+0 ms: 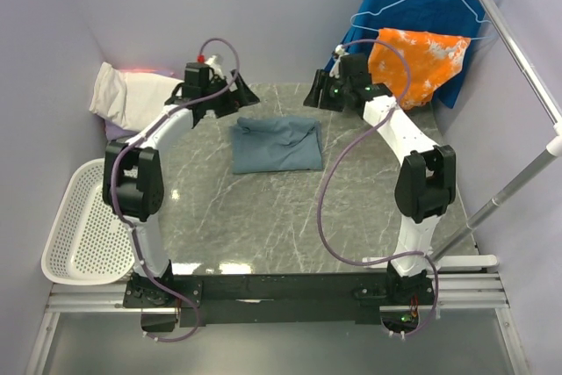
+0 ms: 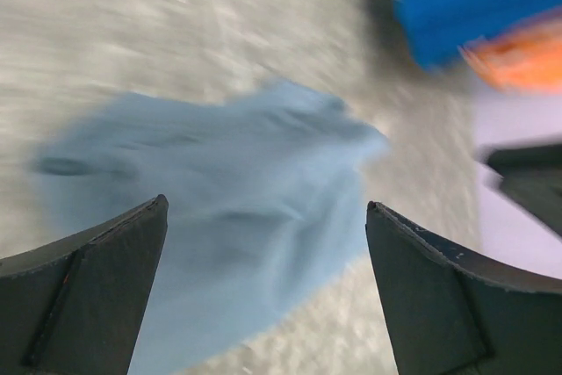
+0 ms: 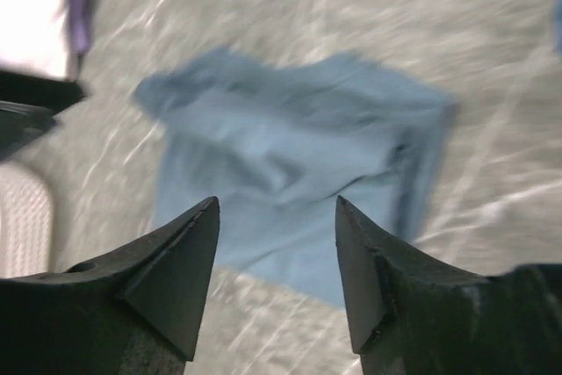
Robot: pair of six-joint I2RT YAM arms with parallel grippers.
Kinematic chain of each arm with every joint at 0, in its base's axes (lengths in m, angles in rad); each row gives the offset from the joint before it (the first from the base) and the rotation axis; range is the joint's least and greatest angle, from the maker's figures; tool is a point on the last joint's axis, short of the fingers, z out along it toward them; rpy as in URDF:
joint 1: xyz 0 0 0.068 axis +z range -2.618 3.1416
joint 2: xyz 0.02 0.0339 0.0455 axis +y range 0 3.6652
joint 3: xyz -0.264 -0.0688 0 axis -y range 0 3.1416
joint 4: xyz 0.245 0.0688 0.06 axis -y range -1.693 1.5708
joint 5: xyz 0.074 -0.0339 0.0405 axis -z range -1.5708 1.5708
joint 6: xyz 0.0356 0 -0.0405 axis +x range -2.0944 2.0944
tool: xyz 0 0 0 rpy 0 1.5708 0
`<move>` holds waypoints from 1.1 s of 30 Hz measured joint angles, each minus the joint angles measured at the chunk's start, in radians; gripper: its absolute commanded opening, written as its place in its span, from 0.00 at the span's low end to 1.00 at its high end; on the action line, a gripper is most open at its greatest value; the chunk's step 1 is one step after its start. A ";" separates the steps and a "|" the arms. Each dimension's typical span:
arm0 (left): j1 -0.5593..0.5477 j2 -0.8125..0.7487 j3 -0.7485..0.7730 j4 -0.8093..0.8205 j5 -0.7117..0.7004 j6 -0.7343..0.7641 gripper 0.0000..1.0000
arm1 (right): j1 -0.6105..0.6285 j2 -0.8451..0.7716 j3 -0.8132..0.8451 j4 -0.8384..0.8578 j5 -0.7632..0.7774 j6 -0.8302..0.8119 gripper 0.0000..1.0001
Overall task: Fold and stack the t-shirts
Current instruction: Fold the long partially folded tshirt into a neat square, then smooth out wrinkles on the folded tshirt
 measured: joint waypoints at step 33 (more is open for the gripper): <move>-0.027 0.347 0.145 0.042 0.041 0.089 0.98 | -0.010 0.526 0.386 -0.113 0.008 0.061 0.60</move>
